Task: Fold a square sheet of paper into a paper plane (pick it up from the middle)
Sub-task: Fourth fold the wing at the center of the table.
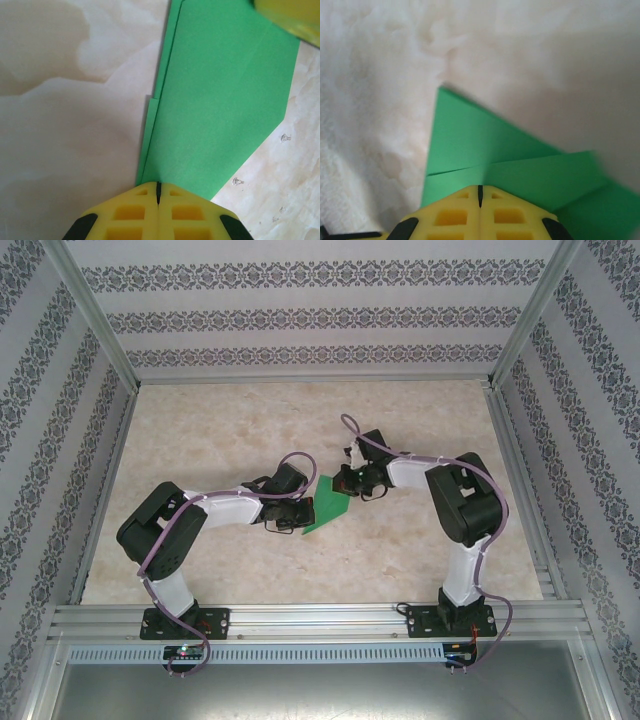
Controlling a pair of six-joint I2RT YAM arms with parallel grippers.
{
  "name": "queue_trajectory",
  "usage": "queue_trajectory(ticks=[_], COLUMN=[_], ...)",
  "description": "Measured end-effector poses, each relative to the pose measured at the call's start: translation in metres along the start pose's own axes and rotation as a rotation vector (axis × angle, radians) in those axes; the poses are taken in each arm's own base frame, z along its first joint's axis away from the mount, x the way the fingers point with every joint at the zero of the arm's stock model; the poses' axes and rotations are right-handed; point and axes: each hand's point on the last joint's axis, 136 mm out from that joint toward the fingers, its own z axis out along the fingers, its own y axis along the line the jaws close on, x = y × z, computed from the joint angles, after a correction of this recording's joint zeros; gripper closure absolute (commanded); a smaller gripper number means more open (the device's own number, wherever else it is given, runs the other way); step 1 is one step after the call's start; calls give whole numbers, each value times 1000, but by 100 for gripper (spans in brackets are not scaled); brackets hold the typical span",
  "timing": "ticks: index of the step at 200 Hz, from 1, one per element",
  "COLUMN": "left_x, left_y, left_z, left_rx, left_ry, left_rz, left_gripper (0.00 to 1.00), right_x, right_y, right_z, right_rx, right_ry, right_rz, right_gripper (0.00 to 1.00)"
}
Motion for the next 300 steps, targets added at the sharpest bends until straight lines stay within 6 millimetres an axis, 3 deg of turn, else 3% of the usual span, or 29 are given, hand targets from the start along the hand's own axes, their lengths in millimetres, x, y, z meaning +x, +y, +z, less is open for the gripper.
queue_trajectory(ticks=[66,84,101,130,172,240,274,300], left_x=[0,0,-1,-2,-6,-8,-8,-12], left_y=[0,0,-1,-2,-8,-11,-16,-28], left_z=[0,0,0,1,5,4,-2,-7], left_rx=[1,2,5,13,42,51,64,96], left_ry=[0,-1,-2,-8,-21,-19,-16,-16], left_rz=[0,-1,-11,-58,-110,-107,-86,-73], left_gripper=[100,100,100,100,100,100,85,83], right_x=[-35,-40,-38,-16,21,30,31,31], right_y=[-35,-27,-6,25,32,19,18,18], right_z=[-35,-55,-64,-45,-6,12,13,13], right_rx=[74,74,39,-32,-82,-77,-67,-62], right_ry=[-124,-188,-219,-163,-15,42,52,58], right_rz=[101,92,59,26,57,97,81,77], right_gripper=[100,100,100,100,100,100,100,100])
